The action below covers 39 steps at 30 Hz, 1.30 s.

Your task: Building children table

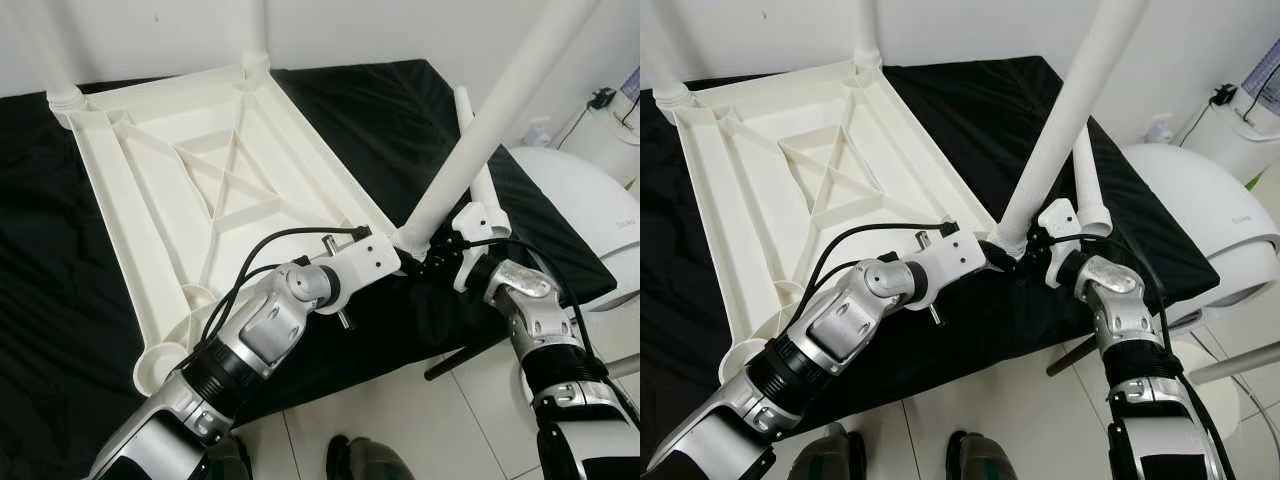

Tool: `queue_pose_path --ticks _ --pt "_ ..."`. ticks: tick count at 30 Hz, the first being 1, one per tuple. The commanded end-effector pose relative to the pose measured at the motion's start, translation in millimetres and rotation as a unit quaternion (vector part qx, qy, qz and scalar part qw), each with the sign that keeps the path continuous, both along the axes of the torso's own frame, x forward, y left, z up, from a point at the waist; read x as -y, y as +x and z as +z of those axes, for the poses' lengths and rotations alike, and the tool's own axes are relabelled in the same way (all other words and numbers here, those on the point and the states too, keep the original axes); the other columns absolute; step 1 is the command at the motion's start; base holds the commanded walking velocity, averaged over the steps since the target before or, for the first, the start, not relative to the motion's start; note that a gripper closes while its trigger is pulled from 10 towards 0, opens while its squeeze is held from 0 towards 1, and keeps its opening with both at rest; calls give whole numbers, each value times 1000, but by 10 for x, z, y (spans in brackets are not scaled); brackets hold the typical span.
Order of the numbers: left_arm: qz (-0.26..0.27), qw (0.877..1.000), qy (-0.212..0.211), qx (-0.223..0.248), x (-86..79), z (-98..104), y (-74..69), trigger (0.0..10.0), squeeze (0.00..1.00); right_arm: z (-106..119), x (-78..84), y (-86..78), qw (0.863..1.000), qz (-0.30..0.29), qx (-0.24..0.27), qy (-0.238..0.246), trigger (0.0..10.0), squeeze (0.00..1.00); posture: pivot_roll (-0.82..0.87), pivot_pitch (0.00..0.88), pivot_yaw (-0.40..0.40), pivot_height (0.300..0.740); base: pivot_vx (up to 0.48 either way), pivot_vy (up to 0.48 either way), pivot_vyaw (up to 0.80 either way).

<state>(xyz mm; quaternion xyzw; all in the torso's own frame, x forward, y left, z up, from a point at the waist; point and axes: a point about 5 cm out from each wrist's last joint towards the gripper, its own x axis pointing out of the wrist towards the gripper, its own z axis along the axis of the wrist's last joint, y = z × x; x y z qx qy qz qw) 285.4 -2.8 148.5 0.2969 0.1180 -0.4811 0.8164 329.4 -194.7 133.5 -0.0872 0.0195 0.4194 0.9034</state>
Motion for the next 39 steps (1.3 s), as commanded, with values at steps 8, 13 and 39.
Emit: queue_pose_path --ticks 8,13,39 --pt "-23 999 16 -17 26 -69 -49 10000 0 -33 119 31 999 24 -16 -19 4941 0 -16 73 -36 740 0 0 0" --pt "-23 999 16 -17 22 -63 -47 10000 0 -10 142 65 999 24 -11 -18 3765 0 -16 76 -33 740 0 0 0" --pt "-23 999 12 -22 41 -75 -78 10000 0 -27 -49 -26 989 -113 36 86 10000 0 -34 102 -46 740 0 0 0"
